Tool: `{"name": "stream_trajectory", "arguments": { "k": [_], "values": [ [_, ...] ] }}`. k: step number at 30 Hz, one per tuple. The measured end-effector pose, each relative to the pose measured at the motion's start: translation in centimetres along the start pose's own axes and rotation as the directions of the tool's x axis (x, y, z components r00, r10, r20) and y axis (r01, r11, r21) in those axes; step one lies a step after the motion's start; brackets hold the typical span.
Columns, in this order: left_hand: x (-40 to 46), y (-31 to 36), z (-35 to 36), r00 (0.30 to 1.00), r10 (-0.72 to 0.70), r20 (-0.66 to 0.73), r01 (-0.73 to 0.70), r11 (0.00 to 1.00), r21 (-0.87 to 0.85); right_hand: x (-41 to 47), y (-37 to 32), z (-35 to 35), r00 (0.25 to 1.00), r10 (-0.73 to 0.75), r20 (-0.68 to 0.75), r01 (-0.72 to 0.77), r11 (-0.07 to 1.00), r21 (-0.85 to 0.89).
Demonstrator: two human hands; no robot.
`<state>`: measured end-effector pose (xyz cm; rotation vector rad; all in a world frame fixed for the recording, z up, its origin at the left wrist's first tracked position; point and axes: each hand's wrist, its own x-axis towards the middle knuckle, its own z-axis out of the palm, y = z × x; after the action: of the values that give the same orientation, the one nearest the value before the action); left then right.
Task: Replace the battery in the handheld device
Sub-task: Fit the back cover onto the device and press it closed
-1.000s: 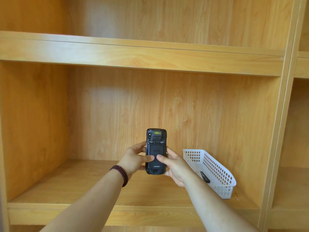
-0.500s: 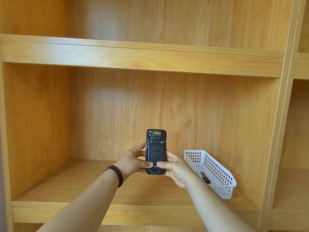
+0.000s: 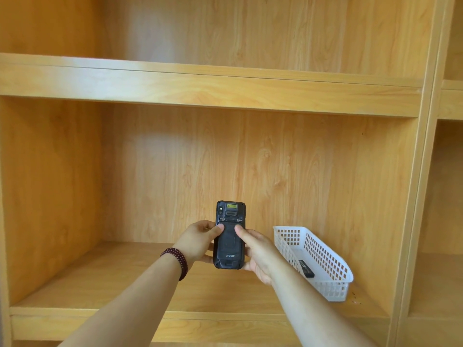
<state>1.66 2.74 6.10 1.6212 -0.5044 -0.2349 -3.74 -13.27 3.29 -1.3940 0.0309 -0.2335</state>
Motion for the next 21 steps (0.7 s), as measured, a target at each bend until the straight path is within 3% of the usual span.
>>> {"name": "stream_trajectory", "arguments": {
  "k": [9,21],
  "values": [
    [1.3,-1.4,0.2,0.997,-0.076,0.01,0.076,0.997,-0.011,0.9,0.4,-0.1,0.995,0.07,-0.069,-0.073,0.997,-0.039],
    [3.7,-2.3,1.5,0.963,-0.24,-0.121,0.24,0.971,-0.012,2.9,0.7,-0.4,0.978,0.165,-0.131,-0.189,0.962,-0.198]
  ]
}}
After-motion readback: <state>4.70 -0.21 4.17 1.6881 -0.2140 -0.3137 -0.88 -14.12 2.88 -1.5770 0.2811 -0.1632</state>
